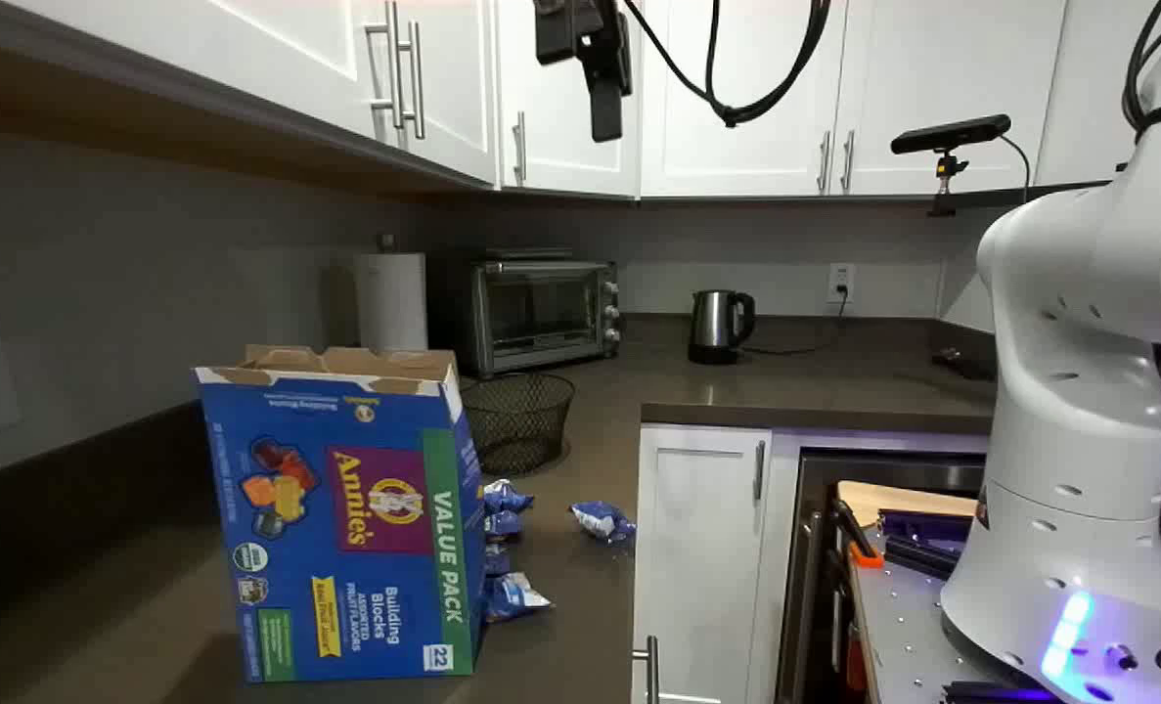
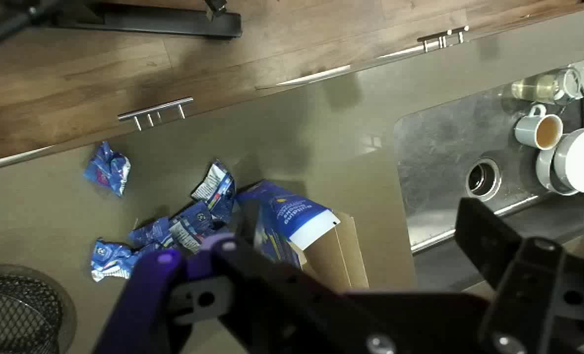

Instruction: Pick up the blue object and put it in the box

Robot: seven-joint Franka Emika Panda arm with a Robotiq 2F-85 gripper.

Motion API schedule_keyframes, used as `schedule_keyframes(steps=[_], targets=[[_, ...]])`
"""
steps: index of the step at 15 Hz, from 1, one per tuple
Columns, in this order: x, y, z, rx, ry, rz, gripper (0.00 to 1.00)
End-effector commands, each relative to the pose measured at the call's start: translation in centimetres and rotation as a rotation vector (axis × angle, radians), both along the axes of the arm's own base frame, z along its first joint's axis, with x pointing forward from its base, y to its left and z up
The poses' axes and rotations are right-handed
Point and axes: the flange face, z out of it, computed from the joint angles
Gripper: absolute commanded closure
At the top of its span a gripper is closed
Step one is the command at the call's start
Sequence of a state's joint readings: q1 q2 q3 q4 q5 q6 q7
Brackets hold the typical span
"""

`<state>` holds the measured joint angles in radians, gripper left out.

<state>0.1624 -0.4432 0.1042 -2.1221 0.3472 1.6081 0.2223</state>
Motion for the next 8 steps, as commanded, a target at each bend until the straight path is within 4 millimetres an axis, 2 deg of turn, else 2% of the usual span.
schedule_keyframes(steps=[1, 3, 8], targets=[[0.0, 0.0, 0.0, 0.0, 0.001, 0.0, 0.0], [0.0, 0.0, 0.0, 0.0, 0.001, 0.0, 0.0], [2.2, -1.1, -5.1, -0.048, 0.005, -0.027, 0.0]])
